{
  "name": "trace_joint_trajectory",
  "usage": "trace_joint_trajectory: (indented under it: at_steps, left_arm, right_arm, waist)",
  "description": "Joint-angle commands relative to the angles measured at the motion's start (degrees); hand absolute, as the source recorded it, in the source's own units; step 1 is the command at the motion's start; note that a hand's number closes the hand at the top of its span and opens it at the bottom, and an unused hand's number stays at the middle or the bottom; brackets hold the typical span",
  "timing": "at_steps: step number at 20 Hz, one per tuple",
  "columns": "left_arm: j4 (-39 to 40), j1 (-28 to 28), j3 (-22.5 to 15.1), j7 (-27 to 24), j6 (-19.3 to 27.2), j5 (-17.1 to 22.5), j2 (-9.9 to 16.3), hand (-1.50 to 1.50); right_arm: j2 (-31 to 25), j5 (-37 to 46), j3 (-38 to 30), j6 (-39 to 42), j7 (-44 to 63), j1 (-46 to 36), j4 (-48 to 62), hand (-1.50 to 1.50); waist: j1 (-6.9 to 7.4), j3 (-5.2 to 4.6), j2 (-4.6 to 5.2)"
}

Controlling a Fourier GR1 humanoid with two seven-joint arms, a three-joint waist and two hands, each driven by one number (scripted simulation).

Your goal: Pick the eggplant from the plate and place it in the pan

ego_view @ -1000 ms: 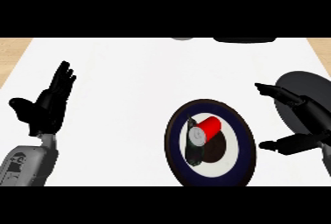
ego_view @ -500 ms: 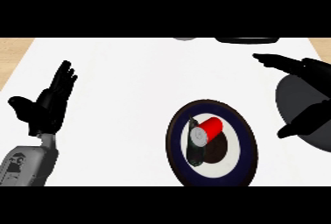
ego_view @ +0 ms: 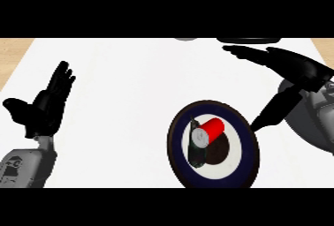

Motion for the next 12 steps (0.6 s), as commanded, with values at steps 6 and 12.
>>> trace_joint_trajectory:
  at_steps: [6,12]
  left_arm:
    - [2.91,-1.58,-0.09,-1.64,0.78,-3.06,-2.97,0.0]
    - [0.72,0.03,0.73,-0.3,-0.5,-3.18,-3.34,0.0]
  right_arm:
    - [10.87,1.04,4.02,0.48,9.09,-0.36,-4.46,-1.5]
    - [10.77,4.17,3.18,3.63,11.57,4.78,-5.72,-1.5]
  waist:
    - [-0.52,0.01,-0.06]
    - [-0.48,0.03,-0.04]
